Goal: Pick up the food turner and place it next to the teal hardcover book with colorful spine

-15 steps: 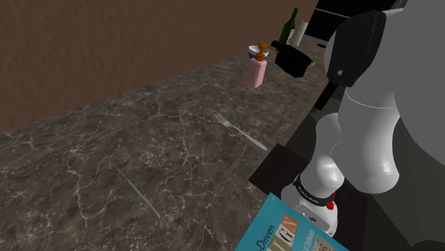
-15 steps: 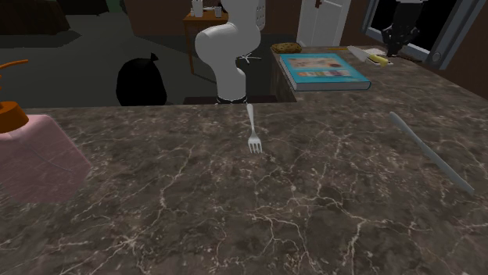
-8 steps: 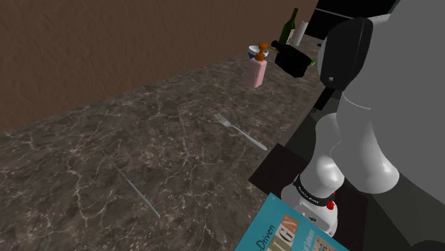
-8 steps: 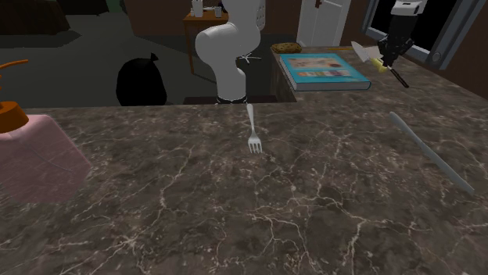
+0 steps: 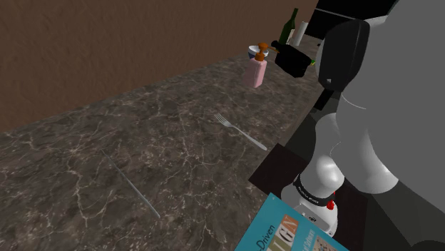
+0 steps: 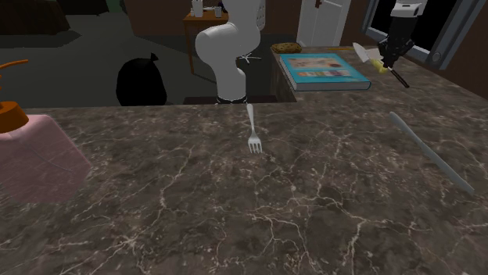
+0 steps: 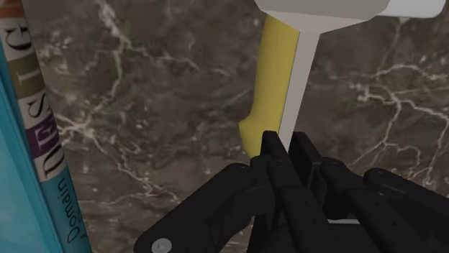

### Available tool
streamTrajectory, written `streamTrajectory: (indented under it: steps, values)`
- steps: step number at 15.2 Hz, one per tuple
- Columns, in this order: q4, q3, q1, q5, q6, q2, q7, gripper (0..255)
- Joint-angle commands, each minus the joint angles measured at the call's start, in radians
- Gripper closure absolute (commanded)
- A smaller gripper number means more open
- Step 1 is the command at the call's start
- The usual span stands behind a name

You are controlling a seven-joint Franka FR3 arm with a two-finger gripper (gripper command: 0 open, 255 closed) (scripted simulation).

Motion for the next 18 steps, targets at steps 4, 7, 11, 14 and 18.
streamTrajectory:
  steps: [4,7,11,14,18]
  values:
    - [-0.004,-0.005,0.001,-0.002,-0.005,0.007,-0.001,0]
    - [0.010,0.010,-0.007,0.018,-0.031,-0.012,-0.011,0]
    - [0.065,0.036,-0.018,0.058,-0.105,-0.047,-0.037,0]
    - [0.065,0.036,-0.018,0.058,-0.105,-0.047,-0.037,0]
    - [0.065,0.036,-0.018,0.058,-0.105,-0.047,-0.037,0]
